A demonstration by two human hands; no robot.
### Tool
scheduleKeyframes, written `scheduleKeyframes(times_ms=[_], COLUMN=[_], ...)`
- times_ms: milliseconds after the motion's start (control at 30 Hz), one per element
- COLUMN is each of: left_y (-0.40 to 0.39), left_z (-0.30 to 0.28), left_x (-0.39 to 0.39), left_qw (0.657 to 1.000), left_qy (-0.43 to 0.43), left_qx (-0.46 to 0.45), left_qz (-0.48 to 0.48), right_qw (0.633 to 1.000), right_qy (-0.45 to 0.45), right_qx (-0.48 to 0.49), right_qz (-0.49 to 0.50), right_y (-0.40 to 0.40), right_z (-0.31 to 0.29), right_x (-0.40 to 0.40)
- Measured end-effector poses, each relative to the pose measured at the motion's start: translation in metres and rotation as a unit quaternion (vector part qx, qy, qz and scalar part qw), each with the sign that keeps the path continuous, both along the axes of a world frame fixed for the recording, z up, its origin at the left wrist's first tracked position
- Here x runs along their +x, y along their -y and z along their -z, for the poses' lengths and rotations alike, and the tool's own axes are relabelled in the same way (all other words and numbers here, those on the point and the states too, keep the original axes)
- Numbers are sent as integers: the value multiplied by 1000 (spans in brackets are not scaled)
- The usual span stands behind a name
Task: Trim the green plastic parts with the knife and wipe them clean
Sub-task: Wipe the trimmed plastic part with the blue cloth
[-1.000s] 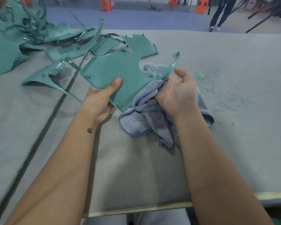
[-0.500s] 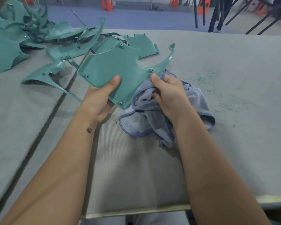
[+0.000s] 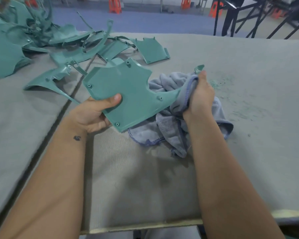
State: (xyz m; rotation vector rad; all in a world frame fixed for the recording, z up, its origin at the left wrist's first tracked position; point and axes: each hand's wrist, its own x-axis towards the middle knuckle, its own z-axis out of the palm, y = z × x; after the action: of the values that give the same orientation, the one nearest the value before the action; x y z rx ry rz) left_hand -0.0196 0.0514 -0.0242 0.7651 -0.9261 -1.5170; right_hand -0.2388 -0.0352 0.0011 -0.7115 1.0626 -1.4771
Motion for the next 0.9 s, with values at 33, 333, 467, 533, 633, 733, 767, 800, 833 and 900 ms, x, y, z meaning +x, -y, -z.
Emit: scheduleKeyframes(times_ms=[33, 333, 467, 533, 633, 733, 767, 800, 833, 900], left_y=[0, 17, 23, 23, 21, 16, 14, 12, 9, 5], left_z=[0, -6, -11, -12, -11, -9, -8, -7, -6, -5], left_x=[-1, -47, -67, -65, -58, -49, -45, -40, -36, -27], left_qw=[1000, 974, 956, 963, 976, 989, 992, 994, 996, 999], left_qy=[-4, -95, -101, -97, -68, -38, -26, -17, -14, -22], left_qx=[2, -17, -46, -29, -15, 3, 11, 17, 20, 15], left_qz=[-1, -205, -273, -250, -206, -144, -123, -103, -86, -46], right_qw=[1000, 952, 925, 938, 966, 988, 994, 998, 1000, 1000], right_qy=[5, -262, -308, -276, -215, -134, -92, -51, -20, 18], right_qx=[-2, -128, -160, -164, -136, -76, -53, -32, -19, -8], right_qz=[3, -95, -155, -129, -42, 12, 16, 12, 7, 4], right_y=[0, -21, -26, -26, -26, -19, -16, -14, -12, -9], right_z=[-1, 14, 16, 15, 9, 6, 5, 4, 3, 2], right_x=[0, 40, 47, 44, 37, 29, 25, 22, 20, 16])
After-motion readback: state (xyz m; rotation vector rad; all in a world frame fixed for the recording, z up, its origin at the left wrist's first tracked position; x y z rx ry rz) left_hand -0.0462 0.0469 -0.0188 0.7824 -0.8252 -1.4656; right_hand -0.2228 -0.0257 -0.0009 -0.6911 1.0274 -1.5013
